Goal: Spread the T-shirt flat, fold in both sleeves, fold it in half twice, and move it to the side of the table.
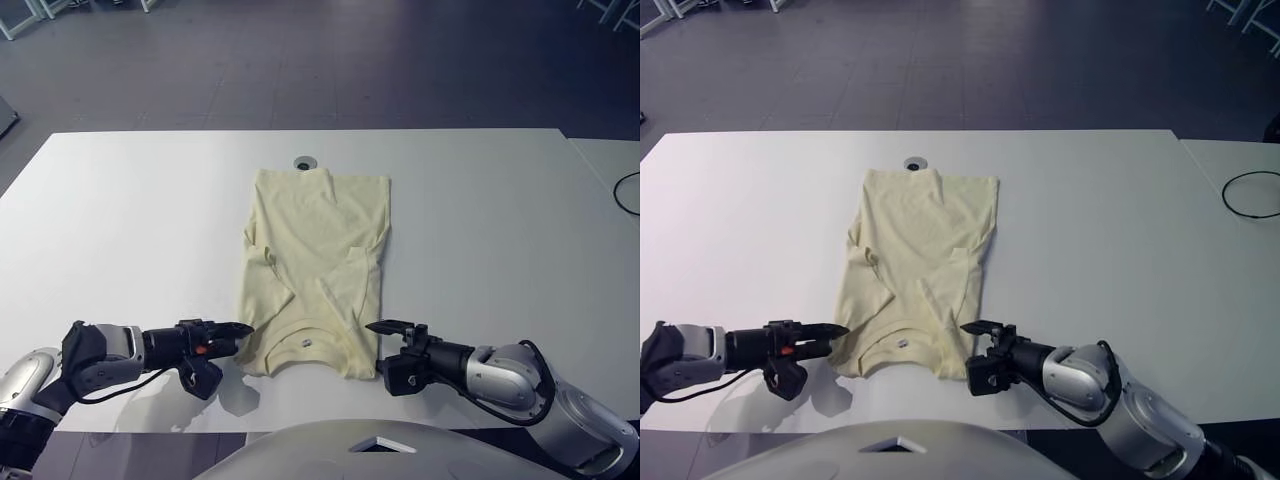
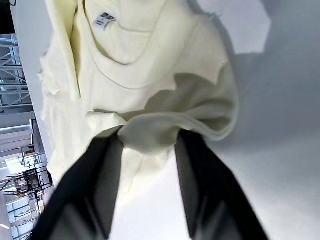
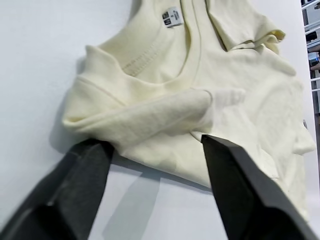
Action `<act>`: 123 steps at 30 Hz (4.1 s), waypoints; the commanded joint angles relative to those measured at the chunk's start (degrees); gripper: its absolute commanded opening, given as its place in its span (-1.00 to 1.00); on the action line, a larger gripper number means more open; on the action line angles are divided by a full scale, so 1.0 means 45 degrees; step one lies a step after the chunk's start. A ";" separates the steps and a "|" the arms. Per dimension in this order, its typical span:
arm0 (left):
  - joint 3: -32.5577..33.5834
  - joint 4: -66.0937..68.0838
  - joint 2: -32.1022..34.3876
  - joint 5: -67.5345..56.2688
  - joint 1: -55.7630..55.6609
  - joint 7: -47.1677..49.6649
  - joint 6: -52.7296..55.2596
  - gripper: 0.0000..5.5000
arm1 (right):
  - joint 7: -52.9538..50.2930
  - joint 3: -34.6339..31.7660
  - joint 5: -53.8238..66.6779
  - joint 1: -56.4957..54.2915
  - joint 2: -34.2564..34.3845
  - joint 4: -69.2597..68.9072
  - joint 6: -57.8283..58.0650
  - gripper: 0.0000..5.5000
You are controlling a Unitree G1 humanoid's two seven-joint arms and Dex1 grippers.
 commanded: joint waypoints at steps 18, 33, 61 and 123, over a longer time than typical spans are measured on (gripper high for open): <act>-0.2731 -0.1785 0.0573 -0.3386 0.0754 -0.2185 0.3193 -0.99 | 0.2818 -0.2577 0.2684 0.0633 -0.0449 0.0692 -0.1321 -1.00; -0.2560 -0.5025 0.1749 -1.2796 -0.0664 -0.7941 1.2638 -0.99 | 0.7445 -0.5112 1.0052 -0.1831 -0.1436 0.1332 0.2881 -1.00; -0.1520 0.8532 -0.4071 -1.3195 -1.2863 -1.1022 1.8666 -0.99 | 0.9459 -0.3344 0.7464 -1.6629 0.6122 2.1847 0.1011 -1.00; -0.0049 0.2566 -0.2909 -1.3701 -0.9024 -1.0603 2.1824 -0.99 | 0.6883 -0.5958 1.1760 -0.7155 0.2971 0.5878 1.1201 -1.00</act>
